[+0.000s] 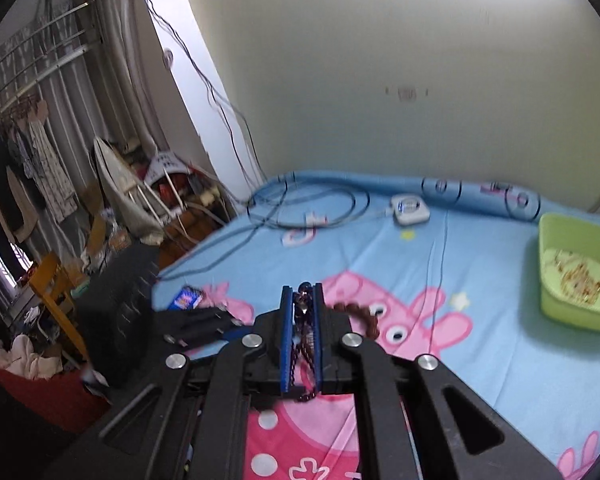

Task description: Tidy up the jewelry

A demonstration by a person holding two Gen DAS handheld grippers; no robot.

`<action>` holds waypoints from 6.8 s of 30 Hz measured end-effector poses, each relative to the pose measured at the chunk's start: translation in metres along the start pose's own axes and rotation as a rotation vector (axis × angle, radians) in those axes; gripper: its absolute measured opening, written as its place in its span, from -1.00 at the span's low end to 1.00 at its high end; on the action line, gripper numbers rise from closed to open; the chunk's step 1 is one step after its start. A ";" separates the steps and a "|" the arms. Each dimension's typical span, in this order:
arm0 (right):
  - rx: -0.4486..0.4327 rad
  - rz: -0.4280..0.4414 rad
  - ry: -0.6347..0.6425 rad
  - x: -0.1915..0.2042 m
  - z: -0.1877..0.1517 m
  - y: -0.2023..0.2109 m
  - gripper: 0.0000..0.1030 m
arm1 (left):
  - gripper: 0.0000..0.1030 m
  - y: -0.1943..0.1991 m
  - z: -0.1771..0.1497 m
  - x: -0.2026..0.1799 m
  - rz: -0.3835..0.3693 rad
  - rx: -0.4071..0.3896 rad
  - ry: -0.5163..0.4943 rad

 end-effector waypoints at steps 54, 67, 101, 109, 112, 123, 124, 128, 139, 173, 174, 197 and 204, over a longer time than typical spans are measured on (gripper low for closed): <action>-0.265 -0.284 -0.379 -0.228 0.000 0.070 -0.30 | 0.00 -0.125 0.176 -0.014 0.051 0.064 -0.060; -0.010 -0.187 -0.256 -0.087 -0.097 0.004 -0.90 | 0.00 0.002 0.000 0.108 0.229 0.119 0.259; 0.076 -0.268 -0.103 -0.094 -0.112 0.002 -1.00 | -0.68 -0.090 -0.006 -0.041 -0.060 0.253 -0.119; -0.088 -0.349 -0.181 -0.152 -0.069 0.050 -1.00 | -0.68 -0.108 0.084 -0.079 -0.188 0.159 -0.156; -0.147 -0.382 -0.244 -0.191 -0.049 0.064 -1.00 | -0.68 -0.142 0.130 -0.085 -0.227 0.140 -0.133; -0.242 -0.447 -0.402 -0.286 -0.032 0.070 -0.57 | -0.26 -0.258 0.185 -0.083 -0.209 0.243 -0.033; -0.270 -0.460 -0.427 -0.288 -0.035 0.073 -0.37 | -0.20 -0.264 0.185 -0.079 -0.183 0.253 -0.019; -0.319 -0.456 -0.436 -0.284 -0.034 0.084 -0.34 | -0.20 -0.252 0.187 -0.068 -0.175 0.221 0.020; -0.240 -0.275 -0.348 -0.184 -0.043 0.056 -0.35 | -0.20 -0.104 0.133 0.011 -0.040 0.054 0.092; 0.241 -0.150 0.030 -0.062 -0.083 -0.115 -0.87 | -0.20 -0.062 -0.044 0.049 0.050 0.219 0.124; 0.247 -0.127 0.020 -0.058 -0.085 -0.116 -0.87 | -0.20 -0.062 -0.043 0.054 0.058 0.220 0.137; 0.251 -0.200 -0.030 -0.095 -0.098 -0.081 -0.87 | -0.88 -0.101 -0.020 0.024 0.038 0.241 0.014; 0.200 -0.237 -0.008 -0.095 -0.101 -0.058 -1.00 | -0.90 -0.098 -0.014 0.008 -0.010 0.239 0.014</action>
Point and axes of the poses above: each gripper's, at about its wrist camera, not at the fingertips, and y roughly against the way its jaws point, x to its left, z to its top, the point moved 5 cm from there along -y, roughly the way its jaws point, and after that the axes turned 2 degrees about z, right-handed, at the moved point
